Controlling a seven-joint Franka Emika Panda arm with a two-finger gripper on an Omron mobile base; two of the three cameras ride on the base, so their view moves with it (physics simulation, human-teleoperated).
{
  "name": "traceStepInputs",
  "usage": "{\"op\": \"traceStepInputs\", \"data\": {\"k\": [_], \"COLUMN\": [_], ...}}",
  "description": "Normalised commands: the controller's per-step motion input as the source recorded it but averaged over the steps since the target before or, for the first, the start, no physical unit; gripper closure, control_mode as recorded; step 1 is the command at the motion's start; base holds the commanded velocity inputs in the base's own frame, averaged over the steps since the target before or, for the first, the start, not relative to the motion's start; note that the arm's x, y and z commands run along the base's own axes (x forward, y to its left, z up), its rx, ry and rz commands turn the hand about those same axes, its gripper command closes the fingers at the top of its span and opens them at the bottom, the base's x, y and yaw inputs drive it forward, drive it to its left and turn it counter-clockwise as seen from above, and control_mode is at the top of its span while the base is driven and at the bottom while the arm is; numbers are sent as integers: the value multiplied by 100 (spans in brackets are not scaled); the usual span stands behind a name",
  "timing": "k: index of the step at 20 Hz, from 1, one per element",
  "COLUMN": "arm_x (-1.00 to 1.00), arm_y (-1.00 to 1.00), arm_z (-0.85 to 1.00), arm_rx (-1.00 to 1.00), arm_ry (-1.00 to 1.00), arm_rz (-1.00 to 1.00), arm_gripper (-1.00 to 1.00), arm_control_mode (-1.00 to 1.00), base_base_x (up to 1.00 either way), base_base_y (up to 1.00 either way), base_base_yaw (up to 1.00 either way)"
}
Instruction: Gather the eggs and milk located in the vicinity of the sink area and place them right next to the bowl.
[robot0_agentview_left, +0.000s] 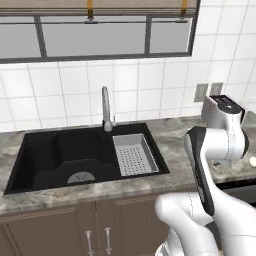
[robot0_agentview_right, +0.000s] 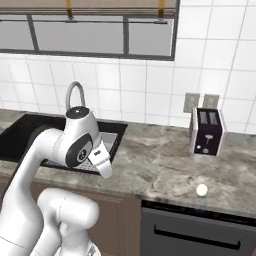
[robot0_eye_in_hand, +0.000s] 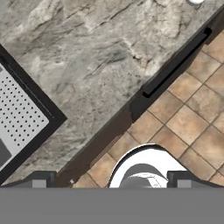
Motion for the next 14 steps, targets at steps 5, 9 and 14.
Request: {"op": "traceStepInputs", "data": {"k": [5, 9, 14], "arm_x": [0, 0, 0], "arm_y": [0, 0, 0], "arm_z": [0, 0, 0], "arm_rx": [0, 0, 0], "arm_ry": [0, 0, 0], "arm_rz": [0, 0, 0], "arm_gripper": [-100, -100, -100], "arm_control_mode": [100, 100, 100], "base_base_x": [-8, 0, 0], "base_base_y": [-73, -67, -59], "base_base_yaw": [1, 0, 0]}}
